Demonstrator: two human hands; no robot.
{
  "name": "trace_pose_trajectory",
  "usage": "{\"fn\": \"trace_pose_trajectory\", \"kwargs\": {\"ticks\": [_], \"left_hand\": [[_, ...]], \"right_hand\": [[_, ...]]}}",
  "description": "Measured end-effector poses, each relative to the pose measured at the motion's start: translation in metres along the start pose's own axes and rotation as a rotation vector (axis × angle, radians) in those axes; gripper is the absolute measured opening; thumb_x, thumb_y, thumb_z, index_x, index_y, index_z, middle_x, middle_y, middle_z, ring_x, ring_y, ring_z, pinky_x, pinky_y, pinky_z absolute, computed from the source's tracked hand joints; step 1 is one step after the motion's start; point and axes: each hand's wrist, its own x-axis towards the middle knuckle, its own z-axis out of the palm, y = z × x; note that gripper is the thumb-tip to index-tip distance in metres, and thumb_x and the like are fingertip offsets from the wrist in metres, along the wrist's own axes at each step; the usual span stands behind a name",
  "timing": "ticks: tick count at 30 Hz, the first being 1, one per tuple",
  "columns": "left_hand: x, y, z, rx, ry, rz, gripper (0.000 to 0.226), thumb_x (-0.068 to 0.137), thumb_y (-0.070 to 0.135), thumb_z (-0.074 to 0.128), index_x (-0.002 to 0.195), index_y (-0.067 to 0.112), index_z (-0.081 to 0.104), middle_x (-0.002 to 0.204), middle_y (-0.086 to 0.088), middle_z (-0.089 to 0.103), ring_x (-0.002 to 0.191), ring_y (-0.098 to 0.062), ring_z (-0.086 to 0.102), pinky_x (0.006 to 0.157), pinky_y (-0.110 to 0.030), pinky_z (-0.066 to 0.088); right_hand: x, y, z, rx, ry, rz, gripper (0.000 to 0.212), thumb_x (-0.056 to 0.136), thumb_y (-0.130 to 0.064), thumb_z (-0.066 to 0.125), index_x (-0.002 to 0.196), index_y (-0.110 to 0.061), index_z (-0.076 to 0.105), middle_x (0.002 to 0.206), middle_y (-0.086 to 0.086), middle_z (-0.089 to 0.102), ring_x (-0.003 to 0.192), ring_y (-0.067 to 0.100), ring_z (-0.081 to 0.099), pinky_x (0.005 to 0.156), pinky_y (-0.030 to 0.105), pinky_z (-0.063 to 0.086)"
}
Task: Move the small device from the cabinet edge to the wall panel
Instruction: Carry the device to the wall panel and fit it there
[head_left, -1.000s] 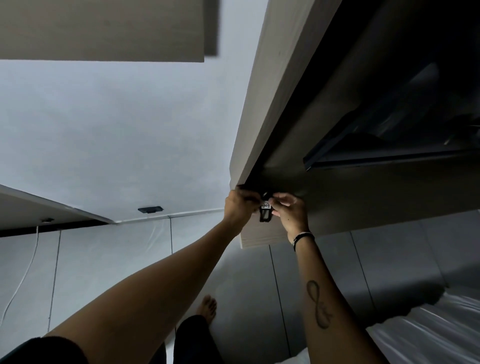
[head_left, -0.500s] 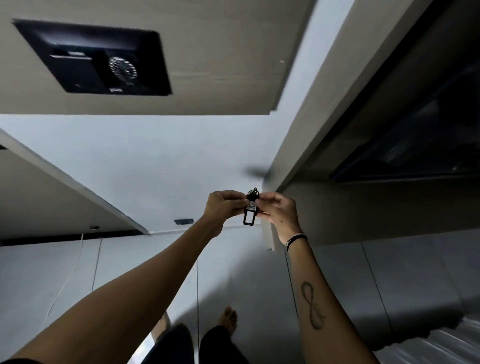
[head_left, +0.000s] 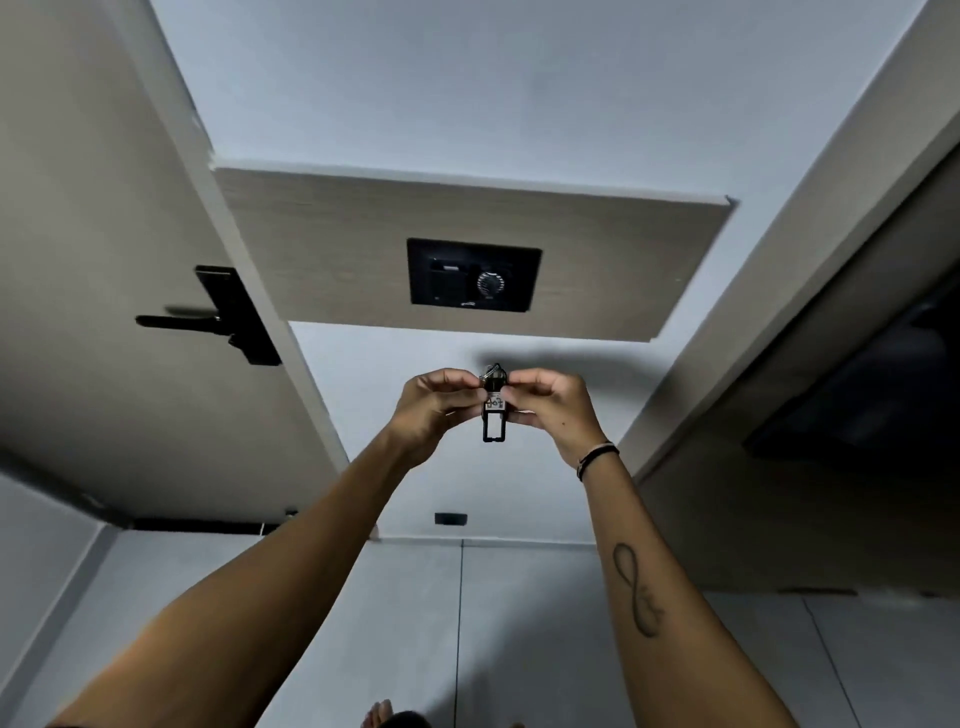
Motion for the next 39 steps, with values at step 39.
{"fn": "trace_pose_trajectory", "kwargs": {"ticks": [39], "left_hand": [[-0.021,0.281,0.026,0.137,0.007,0.469,0.021,0.083,-0.011,0.080,0.083,0.010,0.081,0.076,-0.005,0.081,0.072,-0.017,0.078,0.072,-0.026,0.066]], "right_hand": [[0.030,-0.267,0.081,-0.144,-0.051,-0.488,0.018,0.088,0.000,0.076,0.102,-0.012,0.074,0.095,0.005,0.076,0.084,0.015,0.076,0.081,0.035,0.066]]}}
